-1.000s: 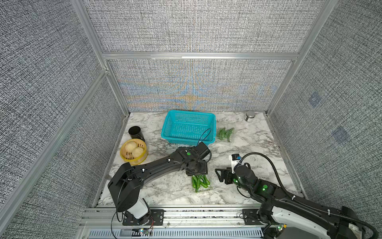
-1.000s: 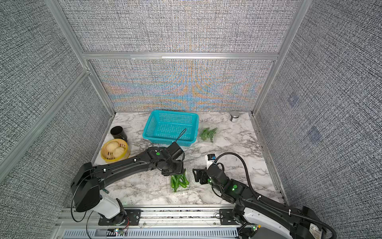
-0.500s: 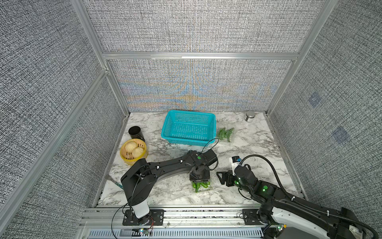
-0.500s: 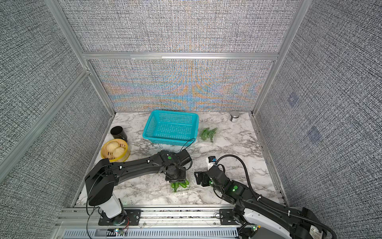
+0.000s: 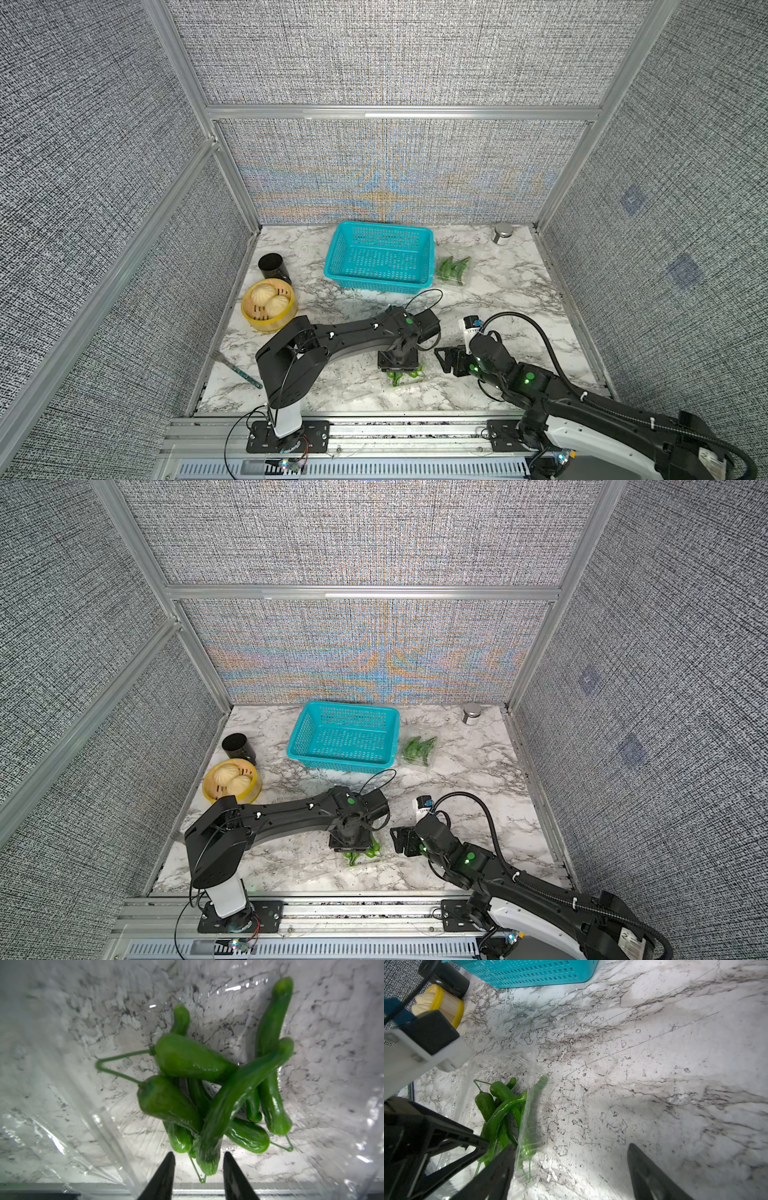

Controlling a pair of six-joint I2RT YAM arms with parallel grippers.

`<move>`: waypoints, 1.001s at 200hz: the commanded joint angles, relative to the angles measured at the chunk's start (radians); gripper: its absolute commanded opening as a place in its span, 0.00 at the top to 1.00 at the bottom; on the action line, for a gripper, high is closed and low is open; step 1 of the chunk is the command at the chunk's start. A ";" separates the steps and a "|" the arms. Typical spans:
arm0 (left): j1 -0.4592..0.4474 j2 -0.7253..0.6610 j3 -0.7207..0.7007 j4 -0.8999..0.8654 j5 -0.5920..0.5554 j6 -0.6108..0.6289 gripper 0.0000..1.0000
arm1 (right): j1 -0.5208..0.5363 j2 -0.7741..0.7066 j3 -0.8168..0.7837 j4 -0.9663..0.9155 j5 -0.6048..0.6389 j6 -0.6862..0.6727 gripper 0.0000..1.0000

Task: Take small green peppers out of containers
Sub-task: Pick up the green pepper from the packing box.

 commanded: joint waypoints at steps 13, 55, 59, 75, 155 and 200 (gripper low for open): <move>0.001 0.024 0.015 0.005 -0.011 0.013 0.76 | 0.000 0.006 0.001 0.017 0.002 -0.003 0.15; 0.000 0.044 0.008 0.015 -0.004 0.023 0.76 | 0.000 0.021 0.000 0.028 0.002 0.003 0.15; 0.001 0.041 0.006 0.016 -0.007 0.022 0.78 | 0.000 0.022 0.000 0.028 0.002 0.003 0.15; 0.000 0.023 0.015 0.001 -0.024 0.023 0.90 | 0.000 0.019 -0.003 0.028 0.003 0.006 0.15; 0.012 -0.026 0.178 -0.154 -0.072 0.102 1.00 | 0.000 0.045 -0.012 0.074 -0.003 0.013 0.15; 0.069 -0.100 0.300 -0.225 -0.064 0.206 1.00 | -0.002 0.019 -0.018 0.070 0.009 0.005 0.15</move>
